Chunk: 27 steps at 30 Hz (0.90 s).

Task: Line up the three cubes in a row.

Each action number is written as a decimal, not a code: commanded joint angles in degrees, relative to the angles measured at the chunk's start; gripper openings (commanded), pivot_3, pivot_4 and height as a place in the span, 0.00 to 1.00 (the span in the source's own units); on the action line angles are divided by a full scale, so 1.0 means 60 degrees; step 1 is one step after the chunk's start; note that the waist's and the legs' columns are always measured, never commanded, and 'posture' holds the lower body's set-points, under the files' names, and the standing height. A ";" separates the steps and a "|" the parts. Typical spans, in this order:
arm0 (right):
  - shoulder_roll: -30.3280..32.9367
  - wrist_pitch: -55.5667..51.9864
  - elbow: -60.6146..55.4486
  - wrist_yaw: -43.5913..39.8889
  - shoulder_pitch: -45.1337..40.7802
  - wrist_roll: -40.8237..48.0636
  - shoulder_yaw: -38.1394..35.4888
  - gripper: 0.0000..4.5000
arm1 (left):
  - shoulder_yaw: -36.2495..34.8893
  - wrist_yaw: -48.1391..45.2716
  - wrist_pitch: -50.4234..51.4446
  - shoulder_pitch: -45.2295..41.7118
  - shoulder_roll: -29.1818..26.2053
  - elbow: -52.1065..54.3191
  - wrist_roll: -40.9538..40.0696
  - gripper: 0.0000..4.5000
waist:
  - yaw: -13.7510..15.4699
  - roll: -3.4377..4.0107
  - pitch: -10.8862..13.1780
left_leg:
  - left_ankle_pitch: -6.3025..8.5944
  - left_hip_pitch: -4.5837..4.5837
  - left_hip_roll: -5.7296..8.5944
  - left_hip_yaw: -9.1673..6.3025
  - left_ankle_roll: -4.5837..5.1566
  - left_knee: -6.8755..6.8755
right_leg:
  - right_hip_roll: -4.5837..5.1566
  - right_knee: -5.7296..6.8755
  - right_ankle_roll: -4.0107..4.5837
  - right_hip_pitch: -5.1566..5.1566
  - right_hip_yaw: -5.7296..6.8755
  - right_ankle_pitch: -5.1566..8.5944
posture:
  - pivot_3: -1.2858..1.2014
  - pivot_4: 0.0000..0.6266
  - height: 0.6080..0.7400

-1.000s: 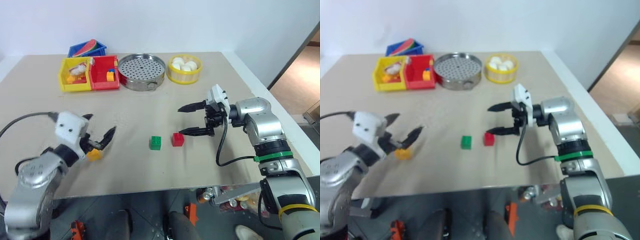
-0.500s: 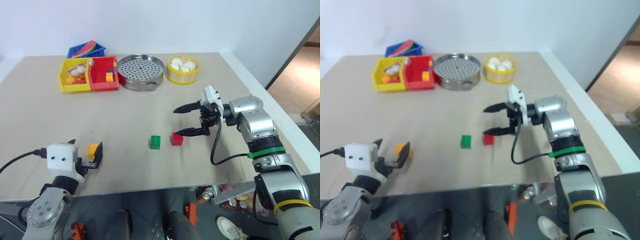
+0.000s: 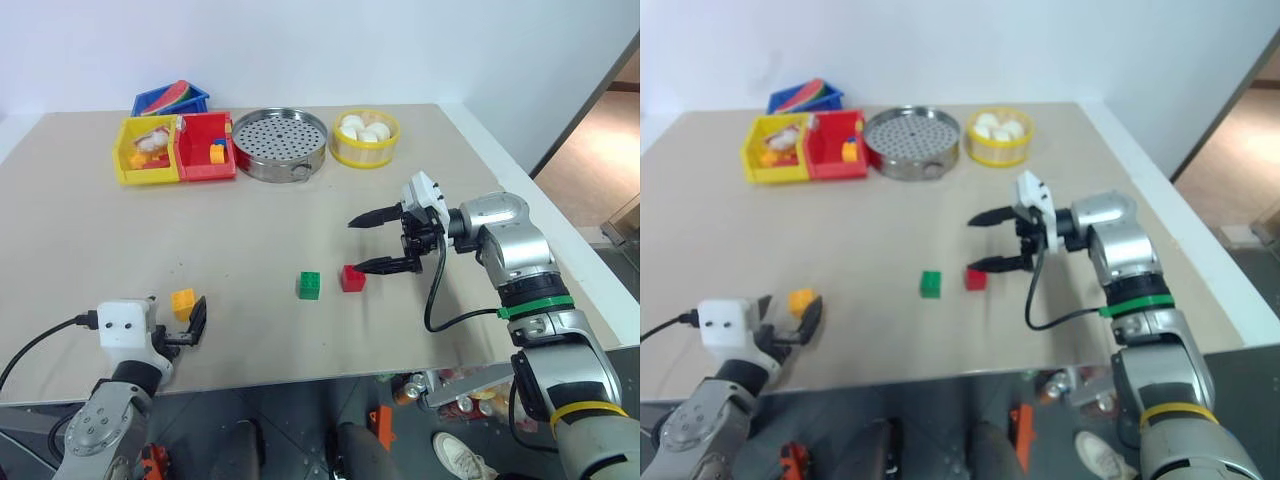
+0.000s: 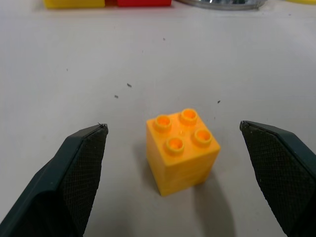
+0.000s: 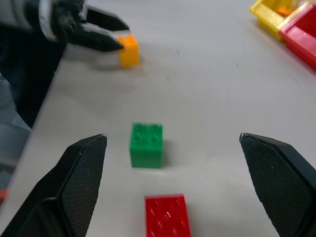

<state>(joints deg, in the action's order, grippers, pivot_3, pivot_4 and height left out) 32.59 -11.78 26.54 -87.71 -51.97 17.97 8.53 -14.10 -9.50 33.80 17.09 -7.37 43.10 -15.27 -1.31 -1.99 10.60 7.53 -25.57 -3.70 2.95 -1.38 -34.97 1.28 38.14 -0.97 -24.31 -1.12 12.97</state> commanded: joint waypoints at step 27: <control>0.0546 0.0692 -0.1122 -0.0790 0.0347 0.0797 0.0949 1.00 | 0.0259 0.0448 0.0740 -0.0473 -0.0386 -0.0256 -0.0195 0.28 | 0.0002 0.0000 0.0000 | 0.0007 -0.0009 0.0000 -0.0001 -0.0008 0.0002 | 0.0001 -0.0006 0.0005 -0.0009 0.0002 0.0003 | 0.52 0.24 1.00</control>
<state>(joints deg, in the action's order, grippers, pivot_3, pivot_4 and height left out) 35.62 -8.57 20.45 -89.01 -49.74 22.71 15.76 -12.15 -6.73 37.99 14.50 -9.02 41.25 -16.26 -1.30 -1.99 10.60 7.58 -25.62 -3.70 2.93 -1.43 -34.96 1.29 38.10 -0.94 -24.36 -1.10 12.99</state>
